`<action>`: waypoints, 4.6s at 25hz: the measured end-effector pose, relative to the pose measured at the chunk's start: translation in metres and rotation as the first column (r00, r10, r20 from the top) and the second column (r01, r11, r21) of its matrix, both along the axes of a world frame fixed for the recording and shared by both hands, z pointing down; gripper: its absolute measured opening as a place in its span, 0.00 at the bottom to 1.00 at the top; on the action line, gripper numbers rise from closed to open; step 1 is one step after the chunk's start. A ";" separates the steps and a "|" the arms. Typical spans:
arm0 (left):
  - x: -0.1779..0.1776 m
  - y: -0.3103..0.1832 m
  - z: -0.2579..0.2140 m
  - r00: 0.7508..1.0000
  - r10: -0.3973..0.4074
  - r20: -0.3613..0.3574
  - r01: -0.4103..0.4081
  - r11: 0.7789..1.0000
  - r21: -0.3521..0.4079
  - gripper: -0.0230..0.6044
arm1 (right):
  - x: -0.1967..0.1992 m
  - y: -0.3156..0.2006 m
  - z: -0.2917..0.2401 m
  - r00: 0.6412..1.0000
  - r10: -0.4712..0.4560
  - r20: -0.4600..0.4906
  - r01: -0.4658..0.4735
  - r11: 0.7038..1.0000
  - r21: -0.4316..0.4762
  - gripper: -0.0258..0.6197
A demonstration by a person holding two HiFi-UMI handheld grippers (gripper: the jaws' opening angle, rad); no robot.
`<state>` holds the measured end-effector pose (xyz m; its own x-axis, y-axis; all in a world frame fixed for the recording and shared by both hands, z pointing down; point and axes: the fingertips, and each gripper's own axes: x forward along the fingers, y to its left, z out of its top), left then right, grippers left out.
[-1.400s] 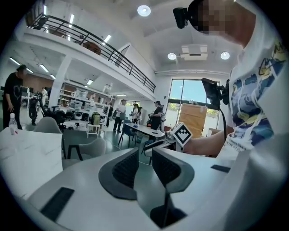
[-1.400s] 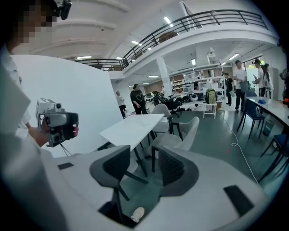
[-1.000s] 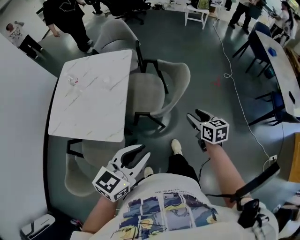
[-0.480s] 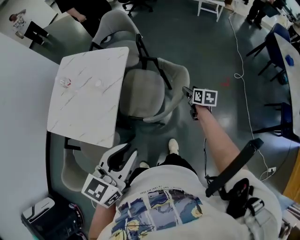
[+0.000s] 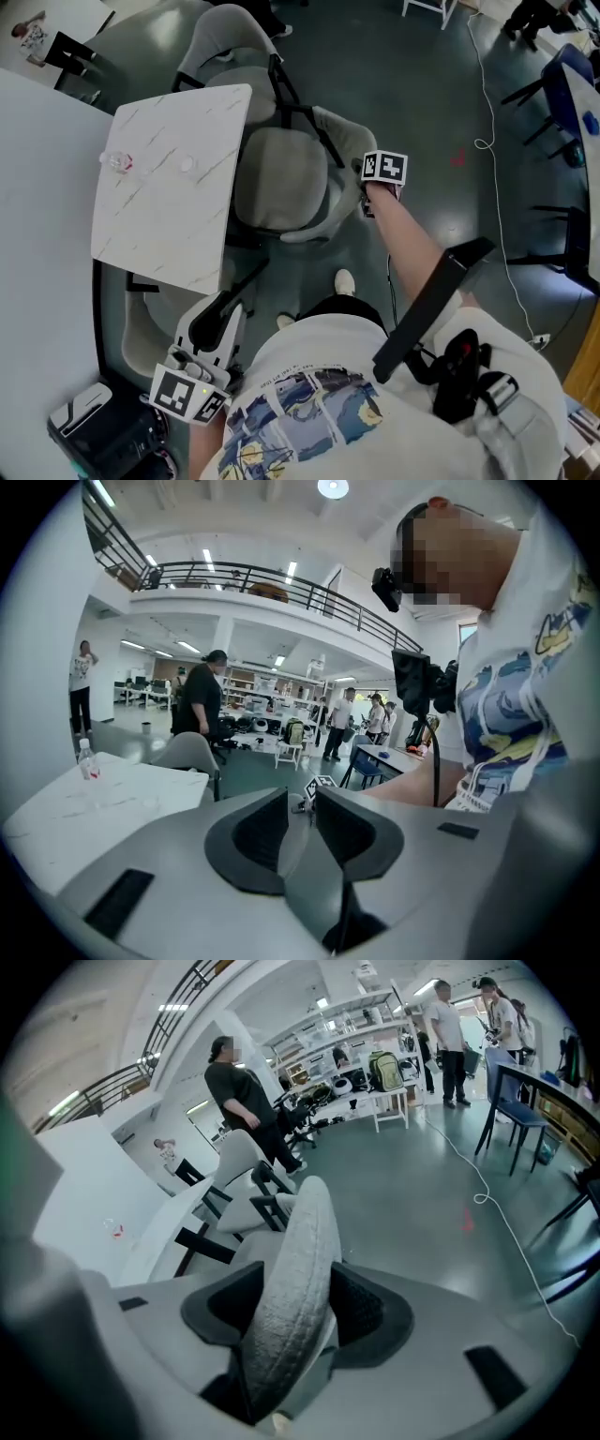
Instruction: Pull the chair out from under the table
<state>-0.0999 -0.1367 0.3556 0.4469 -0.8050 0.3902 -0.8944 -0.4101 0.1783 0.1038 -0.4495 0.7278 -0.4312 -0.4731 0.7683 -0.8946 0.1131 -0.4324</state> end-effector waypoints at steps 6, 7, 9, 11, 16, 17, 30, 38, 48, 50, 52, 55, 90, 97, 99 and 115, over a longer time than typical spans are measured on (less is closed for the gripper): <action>0.006 -0.008 -0.004 1.000 0.005 0.007 -0.005 1.000 0.010 0.16 | 0.009 0.001 0.004 0.996 0.073 0.041 -0.072 0.996 -0.044 0.24; 0.010 -0.010 -0.003 1.000 0.011 0.007 -0.011 1.000 0.008 0.16 | 0.010 0.001 0.003 0.996 0.083 0.043 -0.081 0.996 -0.047 0.23; 0.020 -0.011 -0.004 1.000 0.027 0.010 -0.027 1.000 0.007 0.16 | 0.013 0.001 0.001 0.995 0.090 0.045 -0.088 0.995 -0.051 0.22; 0.026 -0.011 -0.006 0.999 0.037 0.012 -0.038 0.999 0.011 0.16 | 0.014 0.002 -0.001 0.994 0.097 0.056 -0.094 0.994 -0.055 0.22; 0.033 -0.009 -0.005 0.999 0.052 -0.001 -0.052 0.999 0.005 0.16 | 0.038 0.010 0.000 0.989 0.134 0.060 -0.129 0.989 -0.076 0.21; 0.035 -0.008 -0.005 0.998 0.055 -0.004 -0.055 0.998 0.004 0.16 | 0.047 0.012 0.000 0.989 0.136 0.055 -0.132 0.988 -0.078 0.21; 0.067 -0.022 0.012 0.979 0.202 -0.032 -0.202 0.979 -0.014 0.16 | 0.177 0.052 0.001 0.981 0.192 -0.014 -0.192 0.977 -0.088 0.19; 0.102 -0.036 0.014 0.958 0.284 -0.025 -0.285 0.958 -0.024 0.16 | 0.239 0.065 -0.001 0.982 0.186 -0.020 -0.187 0.979 -0.084 0.19; 0.138 -0.038 0.014 0.935 0.353 -0.023 -0.354 0.934 -0.041 0.16 | 0.322 0.081 -0.003 0.986 0.162 -0.047 -0.166 0.982 -0.090 0.19; 0.138 -0.037 0.015 0.934 0.357 -0.021 -0.357 0.933 -0.045 0.16 | 0.331 0.081 -0.004 0.986 0.161 -0.051 -0.166 0.982 -0.090 0.19; 0.138 -0.037 0.015 0.934 0.357 -0.021 -0.358 0.933 -0.043 0.16 | 0.336 0.081 -0.004 0.985 0.161 -0.054 -0.166 0.982 -0.088 0.19; 0.136 -0.037 0.013 0.935 0.354 -0.022 -0.354 0.934 -0.036 0.16 | 0.335 0.081 -0.003 0.987 0.152 -0.054 -0.156 0.984 -0.087 0.19; -0.045 0.135 -0.002 0.874 0.480 -0.074 -0.472 0.876 0.096 0.05 | 0.048 0.322 -0.216 0.989 -0.079 -0.125 0.123 0.909 0.397 0.06; -0.105 0.212 0.017 0.850 0.520 -0.080 -0.516 0.854 0.065 0.05 | -0.100 0.449 -0.250 0.972 -0.216 -0.095 0.235 0.858 0.457 0.06; -0.111 0.232 0.020 0.840 0.536 -0.089 -0.533 0.845 0.050 0.05 | -0.130 0.478 -0.262 0.961 -0.260 -0.092 0.272 0.842 0.466 0.06; -0.076 0.334 0.023 0.803 0.587 -0.107 -0.586 0.809 0.036 0.05 | -0.192 0.623 -0.321 0.886 -0.438 -0.150 0.438 0.687 0.580 0.06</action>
